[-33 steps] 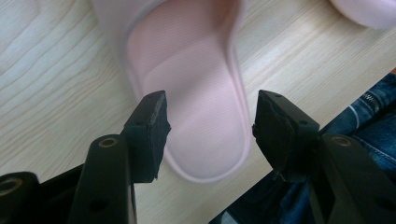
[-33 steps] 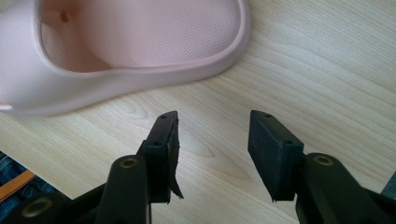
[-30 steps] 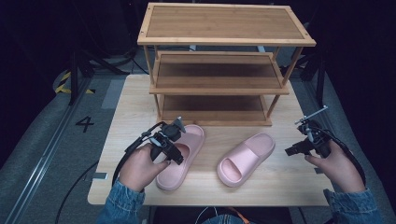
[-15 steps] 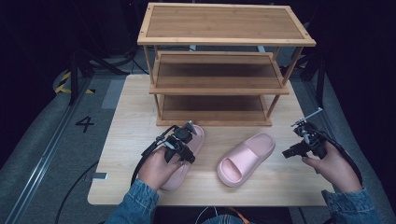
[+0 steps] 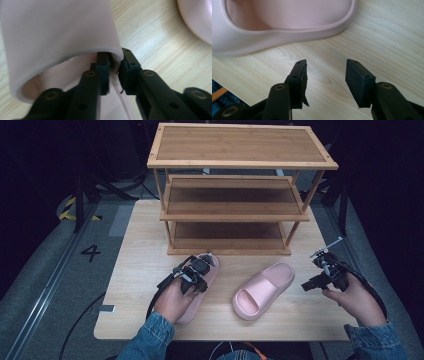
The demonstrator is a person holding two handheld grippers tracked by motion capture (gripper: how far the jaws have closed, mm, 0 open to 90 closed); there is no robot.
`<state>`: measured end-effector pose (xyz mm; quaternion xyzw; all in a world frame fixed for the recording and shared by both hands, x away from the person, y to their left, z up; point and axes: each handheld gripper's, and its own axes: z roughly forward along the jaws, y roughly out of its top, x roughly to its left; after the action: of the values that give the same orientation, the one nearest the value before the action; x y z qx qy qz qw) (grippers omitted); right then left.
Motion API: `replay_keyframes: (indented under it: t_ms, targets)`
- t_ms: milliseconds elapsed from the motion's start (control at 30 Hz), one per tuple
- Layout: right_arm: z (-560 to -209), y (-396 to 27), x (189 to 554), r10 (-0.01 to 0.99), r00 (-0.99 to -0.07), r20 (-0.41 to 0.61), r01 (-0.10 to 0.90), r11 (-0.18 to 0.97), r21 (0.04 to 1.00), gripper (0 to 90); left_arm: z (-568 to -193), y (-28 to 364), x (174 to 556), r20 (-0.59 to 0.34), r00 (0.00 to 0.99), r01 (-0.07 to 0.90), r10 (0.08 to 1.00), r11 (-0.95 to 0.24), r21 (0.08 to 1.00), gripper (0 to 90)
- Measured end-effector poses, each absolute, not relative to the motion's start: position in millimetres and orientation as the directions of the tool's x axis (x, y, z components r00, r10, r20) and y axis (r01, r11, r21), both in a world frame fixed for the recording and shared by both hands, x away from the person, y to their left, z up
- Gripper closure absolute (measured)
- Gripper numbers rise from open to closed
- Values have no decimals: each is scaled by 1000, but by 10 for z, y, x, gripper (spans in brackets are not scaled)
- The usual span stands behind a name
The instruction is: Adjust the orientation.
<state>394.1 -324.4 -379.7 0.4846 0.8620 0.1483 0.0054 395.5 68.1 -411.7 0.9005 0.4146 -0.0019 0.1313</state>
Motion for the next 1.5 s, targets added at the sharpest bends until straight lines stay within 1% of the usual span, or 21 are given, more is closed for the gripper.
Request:
replay_keyframes:
  t_ms: [233,467,533,567,600,800,900,967,1000,1167,1267,1500]
  targets:
    - [-3798,-3249,3944,838,-529,134,835,485,261,525,-4072,721,3955,-116,656,748,746,-621,234,820]
    - [-3806,-3251,3945,838,-528,137,835,485,259,522,-3970,747,3906,-69,696,711,715,-672,209,836]
    - [-3805,-3252,3945,838,-529,137,835,484,260,522,-3958,747,3894,-77,690,716,719,-663,218,835]
    - [-3800,-3257,3944,838,-528,137,835,484,261,522,-3902,761,3883,-103,700,710,707,-671,213,835]
    - [-3800,-3260,3944,838,-528,139,836,483,261,521,-3891,761,3874,-107,700,709,706,-671,216,835]
    - [-3800,-3268,3945,836,-528,146,836,482,263,520,-3741,726,3785,-100,720,690,686,-694,206,834]
    - [-3806,-3273,3945,839,-520,158,843,474,256,525,-3662,708,3736,-117,741,669,661,-712,215,835]
    - [-3807,-3274,3947,842,-514,162,847,468,253,526,-3622,697,3704,-125,741,669,660,-709,223,834]
    - [-3805,-3285,3950,842,-512,171,848,464,257,528,-3554,678,3667,-113,755,652,646,-721,236,834]
    - [-3781,-3315,3954,843,-503,194,854,448,265,534,-3440,619,3557,-78,766,635,638,-734,241,834]
    - [-3776,-3327,3953,844,-499,197,856,443,267,541,-3385,595,3509,-70,773,627,630,-743,236,834]
    - [-3778,-3324,3953,843,-500,200,855,444,266,539,-3185,570,3422,-54,793,596,607,-754,275,831]
